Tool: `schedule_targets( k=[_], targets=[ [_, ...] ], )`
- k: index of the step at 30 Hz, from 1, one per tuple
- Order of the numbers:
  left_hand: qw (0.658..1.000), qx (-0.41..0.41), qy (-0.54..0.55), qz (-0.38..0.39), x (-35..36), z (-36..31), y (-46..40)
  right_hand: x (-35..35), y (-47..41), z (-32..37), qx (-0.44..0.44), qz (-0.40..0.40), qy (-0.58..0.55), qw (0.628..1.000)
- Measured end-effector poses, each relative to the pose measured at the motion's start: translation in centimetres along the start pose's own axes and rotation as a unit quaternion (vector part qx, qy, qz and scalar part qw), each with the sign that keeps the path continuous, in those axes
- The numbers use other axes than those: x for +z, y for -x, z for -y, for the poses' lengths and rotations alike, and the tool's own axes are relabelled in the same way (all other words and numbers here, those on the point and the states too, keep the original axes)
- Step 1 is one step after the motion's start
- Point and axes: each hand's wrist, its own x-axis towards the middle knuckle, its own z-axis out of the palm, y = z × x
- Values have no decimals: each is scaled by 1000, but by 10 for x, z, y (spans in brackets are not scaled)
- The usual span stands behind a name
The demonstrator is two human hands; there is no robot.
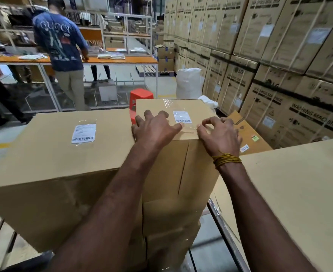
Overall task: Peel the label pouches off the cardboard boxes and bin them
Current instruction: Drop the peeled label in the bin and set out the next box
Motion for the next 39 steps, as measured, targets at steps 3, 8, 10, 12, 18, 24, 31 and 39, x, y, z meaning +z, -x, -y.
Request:
schedule_targets(
  k=[3, 8, 10, 12, 18, 24, 31, 39],
  targets=[
    [1000, -15, 14, -2, -2, 0, -6, -6, -14, -5, 18, 37, 19, 999],
    [1000, -8, 15, -16, 0, -5, -7, -4, -21, -10, 22, 33, 3, 999],
    [999, 9, 13, -33, 4, -8, -5, -2, -16, -12, 16, 10, -11, 1000],
    [998, 21, 35, -55, 4, -12, -1, -3, -11, -14, 16, -9, -28, 999],
    [986, 68, 98, -117, -1, -22, 17, -22, 4, -17, 25, -63, -35, 997],
    [966, 158, 149, -139, -7, -44, 40, -66, 29, -30, 42, -145, -34, 988],
    [945, 243, 198, -96, -2, -93, 97, -140, 87, -65, 93, -225, 16, 970],
    [937, 312, 156, 19, 72, -164, 219, -213, 211, -166, 217, -259, 95, 937]
  ],
)
